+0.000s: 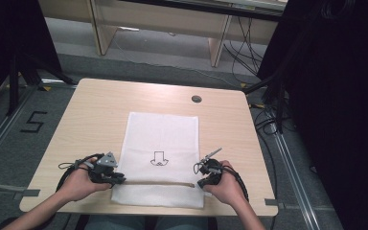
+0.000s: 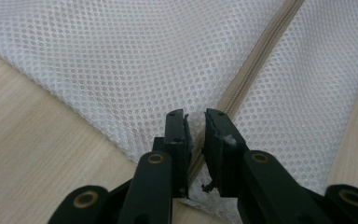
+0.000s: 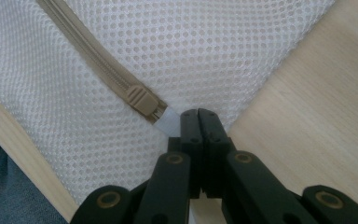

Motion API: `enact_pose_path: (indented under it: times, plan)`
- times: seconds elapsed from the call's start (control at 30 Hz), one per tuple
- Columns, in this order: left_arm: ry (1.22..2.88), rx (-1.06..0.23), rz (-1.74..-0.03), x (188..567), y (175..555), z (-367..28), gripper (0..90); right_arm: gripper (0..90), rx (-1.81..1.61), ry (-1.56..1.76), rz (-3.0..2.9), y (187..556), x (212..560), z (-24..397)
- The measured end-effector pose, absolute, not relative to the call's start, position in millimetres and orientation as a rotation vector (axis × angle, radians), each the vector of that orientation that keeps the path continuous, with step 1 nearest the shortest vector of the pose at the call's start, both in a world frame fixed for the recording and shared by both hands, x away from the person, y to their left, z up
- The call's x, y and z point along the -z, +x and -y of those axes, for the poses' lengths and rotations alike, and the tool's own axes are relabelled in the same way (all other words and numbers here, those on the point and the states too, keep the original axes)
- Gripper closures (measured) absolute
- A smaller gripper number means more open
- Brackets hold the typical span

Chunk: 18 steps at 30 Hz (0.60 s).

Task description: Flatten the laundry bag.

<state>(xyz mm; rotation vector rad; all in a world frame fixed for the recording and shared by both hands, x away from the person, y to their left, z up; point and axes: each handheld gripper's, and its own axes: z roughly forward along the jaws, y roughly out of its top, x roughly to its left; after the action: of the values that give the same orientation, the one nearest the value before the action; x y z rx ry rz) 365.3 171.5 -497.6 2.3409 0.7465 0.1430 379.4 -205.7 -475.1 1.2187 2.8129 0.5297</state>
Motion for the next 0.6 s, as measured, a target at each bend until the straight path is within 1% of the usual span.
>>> enact_pose_path:
  times: [0.03,0.07,0.1,0.17,0.33,0.37,0.4,0.43,0.5,0.53,0.6]
  plan:
    - [2.406,-0.147,-0.695,495.1,367.9,-175.5,78.1,88.9,-0.531,1.225,-2.81,379.0,475.1,205.0]
    - [2.391,-0.134,-0.712,496.1,367.7,-175.4,77.9,87.6,-0.541,1.215,-2.817,379.5,475.5,205.0]
    - [2.393,-0.143,-0.71,495.8,368.1,-175.6,77.3,86.9,-0.545,1.214,-2.817,379.1,475.5,204.5]
    - [2.331,-0.178,-0.729,496.0,367.4,-172.9,75.8,85.9,-0.558,1.215,-2.813,378.9,475.5,204.8]
    - [2.223,-0.224,-0.724,493.1,368.3,-167.6,66.5,81.1,-0.613,1.219,-2.765,378.7,470.6,209.7]
    - [2.243,-0.243,-0.693,491.7,369.3,-167.7,64.4,80.4,-0.609,1.253,-2.753,377.3,469.8,209.8]
    - [2.228,-0.238,-0.685,492.2,369.2,-165.7,61.7,79.8,-0.622,1.221,-2.745,378.2,469.9,211.9]
    - [2.212,-0.242,-0.68,492.8,369.2,-163.4,59.3,78.9,-0.604,1.318,-2.73,374.7,468.7,210.3]
    - [2.217,-0.239,-0.667,493.1,370.1,-162.2,55.8,76.5,-0.643,1.229,-2.719,378.2,470.1,214.0]
    - [2.224,-0.245,-0.637,492.7,371.1,-161.8,54.2,75.8,-0.646,1.228,-2.713,378.6,469.9,214.5]
    - [2.209,-0.232,-0.655,493.8,370.1,-160.7,51.4,72.7,-0.649,1.235,-2.714,378.1,469.1,215.0]
